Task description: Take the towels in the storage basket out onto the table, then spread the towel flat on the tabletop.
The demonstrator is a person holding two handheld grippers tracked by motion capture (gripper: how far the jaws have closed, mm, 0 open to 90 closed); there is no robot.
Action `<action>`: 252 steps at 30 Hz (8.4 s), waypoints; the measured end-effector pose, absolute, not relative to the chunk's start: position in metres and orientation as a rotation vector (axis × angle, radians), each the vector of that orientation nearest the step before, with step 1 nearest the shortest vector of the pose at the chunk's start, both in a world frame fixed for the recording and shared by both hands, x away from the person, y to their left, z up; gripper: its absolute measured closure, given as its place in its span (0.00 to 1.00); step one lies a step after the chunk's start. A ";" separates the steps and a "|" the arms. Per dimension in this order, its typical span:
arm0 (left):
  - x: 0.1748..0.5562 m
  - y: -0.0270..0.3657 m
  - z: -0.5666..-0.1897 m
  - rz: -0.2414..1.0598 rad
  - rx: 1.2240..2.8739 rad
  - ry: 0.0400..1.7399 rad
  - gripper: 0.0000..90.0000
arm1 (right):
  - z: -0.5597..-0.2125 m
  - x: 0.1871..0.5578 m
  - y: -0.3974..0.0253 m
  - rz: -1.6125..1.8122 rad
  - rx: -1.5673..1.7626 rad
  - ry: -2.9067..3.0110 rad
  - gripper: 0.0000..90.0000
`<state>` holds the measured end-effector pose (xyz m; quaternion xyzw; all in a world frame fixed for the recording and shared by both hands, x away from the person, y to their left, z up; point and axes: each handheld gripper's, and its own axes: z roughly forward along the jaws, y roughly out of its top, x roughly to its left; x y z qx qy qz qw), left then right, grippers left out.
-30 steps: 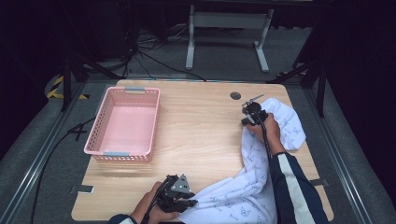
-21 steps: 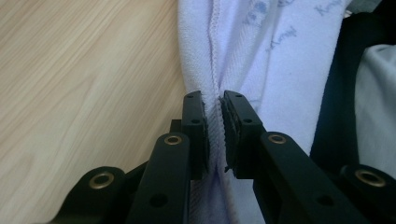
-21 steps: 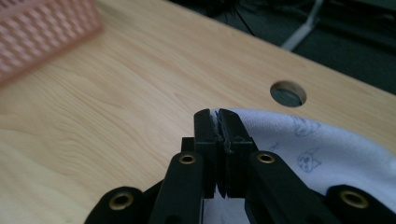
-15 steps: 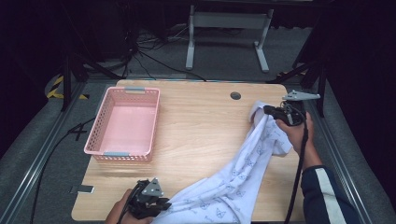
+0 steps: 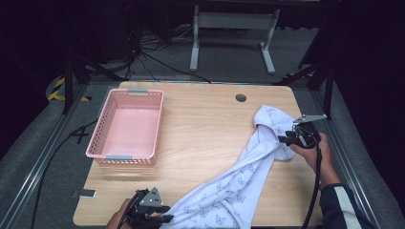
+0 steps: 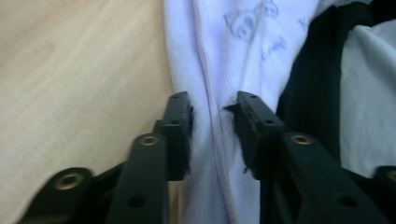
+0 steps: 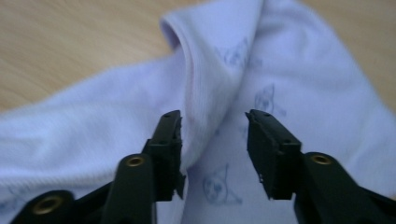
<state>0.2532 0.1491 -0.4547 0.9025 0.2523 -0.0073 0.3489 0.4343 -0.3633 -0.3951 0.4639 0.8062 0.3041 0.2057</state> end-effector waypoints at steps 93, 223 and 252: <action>0.458 0.041 -0.455 0.364 2.337 0.903 0.98 | -0.447 0.389 -0.353 0.680 1.253 2.227 0.54; 0.453 0.014 -0.450 0.288 2.318 0.764 0.42 | -0.434 0.425 -0.345 0.873 1.146 2.313 0.60; 0.463 0.015 -0.437 0.237 2.217 0.809 0.28 | -0.422 0.426 -0.357 0.801 1.183 2.282 0.55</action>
